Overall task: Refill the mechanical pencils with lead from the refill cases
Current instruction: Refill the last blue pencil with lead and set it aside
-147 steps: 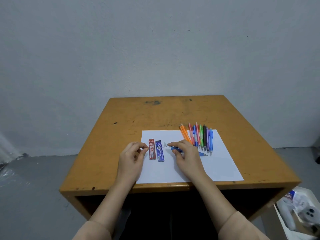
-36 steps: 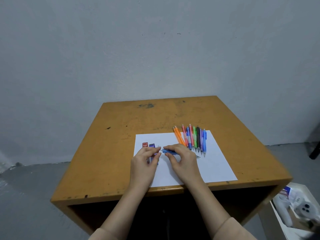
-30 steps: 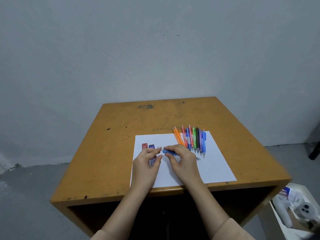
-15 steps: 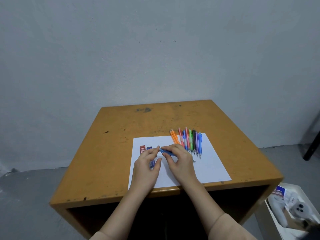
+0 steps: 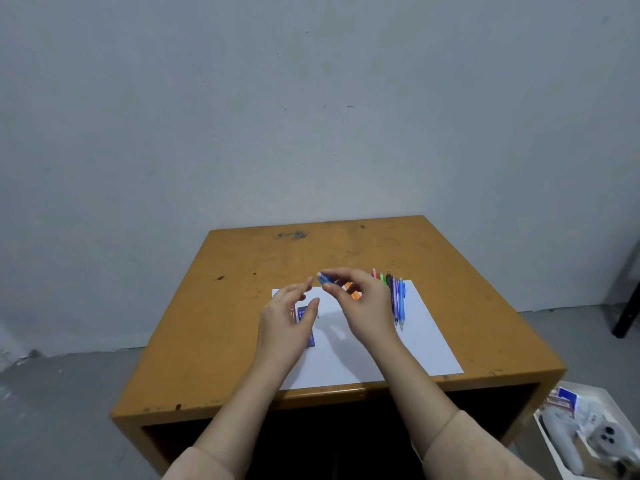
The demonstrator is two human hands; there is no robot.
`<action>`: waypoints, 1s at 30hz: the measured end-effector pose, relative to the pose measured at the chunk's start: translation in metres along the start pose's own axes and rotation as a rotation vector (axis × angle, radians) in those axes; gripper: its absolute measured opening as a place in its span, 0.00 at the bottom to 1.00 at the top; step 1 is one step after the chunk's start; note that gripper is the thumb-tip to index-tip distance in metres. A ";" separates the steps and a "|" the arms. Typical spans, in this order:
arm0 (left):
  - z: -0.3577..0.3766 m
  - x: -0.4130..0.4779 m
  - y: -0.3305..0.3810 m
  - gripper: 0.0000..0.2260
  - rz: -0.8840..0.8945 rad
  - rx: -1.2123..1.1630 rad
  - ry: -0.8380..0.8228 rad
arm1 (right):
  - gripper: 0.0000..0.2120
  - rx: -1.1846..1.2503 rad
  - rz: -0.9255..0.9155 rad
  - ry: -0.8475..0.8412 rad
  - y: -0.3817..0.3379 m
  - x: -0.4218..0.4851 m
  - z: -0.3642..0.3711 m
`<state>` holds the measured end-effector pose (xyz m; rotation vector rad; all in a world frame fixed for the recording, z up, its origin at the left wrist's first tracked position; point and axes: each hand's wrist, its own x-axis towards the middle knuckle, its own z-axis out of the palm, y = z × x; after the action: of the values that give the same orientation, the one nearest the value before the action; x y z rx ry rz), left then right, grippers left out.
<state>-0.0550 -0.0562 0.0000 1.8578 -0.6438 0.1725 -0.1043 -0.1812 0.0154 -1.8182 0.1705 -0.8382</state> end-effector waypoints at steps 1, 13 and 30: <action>-0.002 0.002 0.002 0.15 0.009 0.003 0.009 | 0.15 0.063 0.016 0.005 -0.006 0.002 0.000; -0.008 -0.003 0.015 0.11 0.047 -0.075 0.078 | 0.17 0.372 0.042 0.010 -0.031 0.010 0.004; -0.013 -0.009 -0.020 0.06 0.075 0.001 0.225 | 0.13 0.432 0.145 -0.012 -0.005 0.011 0.015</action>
<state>-0.0495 -0.0368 -0.0155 1.7842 -0.5566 0.4240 -0.0880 -0.1735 0.0220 -1.3882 0.1019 -0.6993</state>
